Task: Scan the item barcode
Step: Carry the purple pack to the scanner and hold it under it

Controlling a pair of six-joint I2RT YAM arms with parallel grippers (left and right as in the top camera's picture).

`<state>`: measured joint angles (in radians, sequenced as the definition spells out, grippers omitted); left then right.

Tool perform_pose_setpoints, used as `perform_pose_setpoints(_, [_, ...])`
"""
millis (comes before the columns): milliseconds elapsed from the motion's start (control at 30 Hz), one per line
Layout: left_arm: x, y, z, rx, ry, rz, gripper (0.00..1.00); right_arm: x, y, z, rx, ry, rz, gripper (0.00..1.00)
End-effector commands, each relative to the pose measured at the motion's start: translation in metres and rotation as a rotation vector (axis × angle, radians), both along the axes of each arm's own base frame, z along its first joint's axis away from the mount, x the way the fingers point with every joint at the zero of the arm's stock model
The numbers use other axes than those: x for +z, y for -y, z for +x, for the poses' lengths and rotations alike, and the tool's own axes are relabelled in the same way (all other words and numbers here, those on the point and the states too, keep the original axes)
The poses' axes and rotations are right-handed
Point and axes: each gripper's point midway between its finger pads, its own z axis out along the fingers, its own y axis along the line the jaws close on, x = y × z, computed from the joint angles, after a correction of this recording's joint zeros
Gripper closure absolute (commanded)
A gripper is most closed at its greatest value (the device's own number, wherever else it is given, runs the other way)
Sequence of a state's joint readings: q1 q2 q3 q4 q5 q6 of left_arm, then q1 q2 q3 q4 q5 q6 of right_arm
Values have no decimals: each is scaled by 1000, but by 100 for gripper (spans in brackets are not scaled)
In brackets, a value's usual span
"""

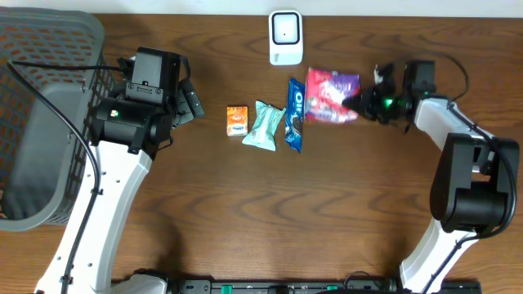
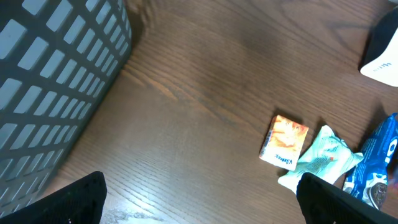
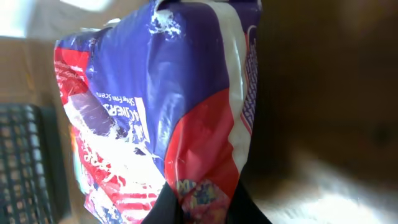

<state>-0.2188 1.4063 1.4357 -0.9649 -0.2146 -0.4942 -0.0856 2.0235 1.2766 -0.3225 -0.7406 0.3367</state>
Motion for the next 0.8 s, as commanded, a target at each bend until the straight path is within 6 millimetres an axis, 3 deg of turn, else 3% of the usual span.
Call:
perform_pose_setpoints(0, [-1, -1, 0, 5, -5, 2, 2, 90, -20, 40, 0, 216, 54, 99])
perform_pose_setpoints(200, [-1, -1, 0, 5, -5, 2, 2, 113, -48, 81, -216, 304, 31, 99])
perform_pose_setpoints(400, [-1, -1, 0, 5, -5, 2, 2, 142, -91, 105, -357, 476, -13, 99])
perform_pose_setpoints(533, [-1, -1, 0, 5, -5, 2, 2, 143, -107, 123, -366, 497, -6, 99])
perform_pose_setpoints(700, [-1, -1, 0, 5, -5, 2, 2, 134, -134, 153, -259, 482, 64, 99])
perform_pose_setpoints(767, [-1, -1, 0, 5, -5, 2, 2, 133, -136, 160, -240, 472, 65, 99])
